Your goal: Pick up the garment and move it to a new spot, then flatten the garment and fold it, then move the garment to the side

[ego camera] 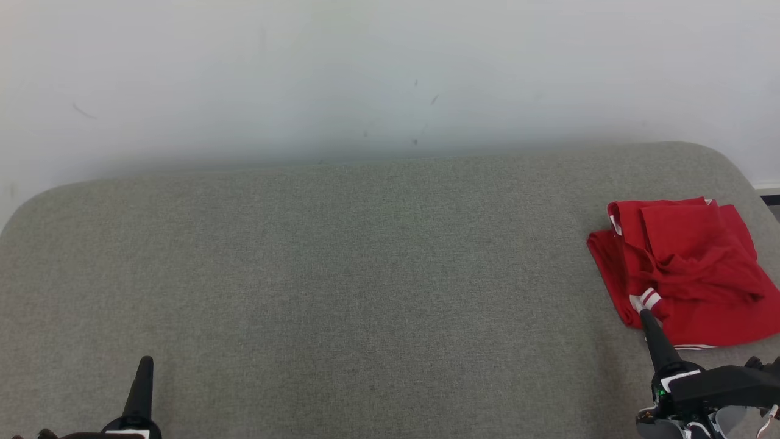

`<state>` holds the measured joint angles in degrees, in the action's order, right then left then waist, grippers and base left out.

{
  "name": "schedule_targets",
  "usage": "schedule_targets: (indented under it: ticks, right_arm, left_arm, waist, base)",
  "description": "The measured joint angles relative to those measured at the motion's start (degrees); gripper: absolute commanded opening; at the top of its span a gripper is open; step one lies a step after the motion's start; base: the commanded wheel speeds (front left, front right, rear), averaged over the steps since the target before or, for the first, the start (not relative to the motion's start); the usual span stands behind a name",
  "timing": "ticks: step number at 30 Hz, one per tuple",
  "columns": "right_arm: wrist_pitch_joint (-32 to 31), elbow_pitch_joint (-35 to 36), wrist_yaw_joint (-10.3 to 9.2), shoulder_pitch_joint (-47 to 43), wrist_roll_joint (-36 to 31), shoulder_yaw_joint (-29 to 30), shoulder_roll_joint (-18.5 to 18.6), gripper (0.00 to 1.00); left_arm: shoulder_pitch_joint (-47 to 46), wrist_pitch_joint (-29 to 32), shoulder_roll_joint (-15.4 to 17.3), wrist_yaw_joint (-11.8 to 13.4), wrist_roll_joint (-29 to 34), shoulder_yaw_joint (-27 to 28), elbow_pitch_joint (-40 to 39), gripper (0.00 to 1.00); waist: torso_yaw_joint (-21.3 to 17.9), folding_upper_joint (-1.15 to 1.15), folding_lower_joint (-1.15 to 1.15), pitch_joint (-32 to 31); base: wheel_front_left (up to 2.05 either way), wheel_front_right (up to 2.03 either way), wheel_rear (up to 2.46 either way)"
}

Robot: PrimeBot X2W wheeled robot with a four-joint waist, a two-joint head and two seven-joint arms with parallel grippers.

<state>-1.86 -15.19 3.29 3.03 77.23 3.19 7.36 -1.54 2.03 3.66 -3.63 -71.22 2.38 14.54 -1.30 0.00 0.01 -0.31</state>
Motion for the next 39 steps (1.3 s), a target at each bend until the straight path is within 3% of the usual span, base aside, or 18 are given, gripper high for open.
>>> schedule_targets:
  ticks: [22,39]
  right_arm:
    - [-4.7,-1.7,3.43,1.3,13.8,4.4,-4.5,0.0]
    - [-4.7,-1.8,3.53,1.4,14.5,4.4,-4.8,0.0]
  left_arm:
    - [-2.8,4.4,-1.4,-3.5,-19.7,2.7,2.4,0.0]
    - [-3.3,4.5,-1.4,-3.5,-20.1,2.8,2.5,0.0]
  waist:
    - [1.3,0.0,-0.01,0.4]
    - [1.3,0.0,-0.01,0.4]
  base:
    - [0.0,0.0,0.0]
    - [0.0,0.0,0.0]
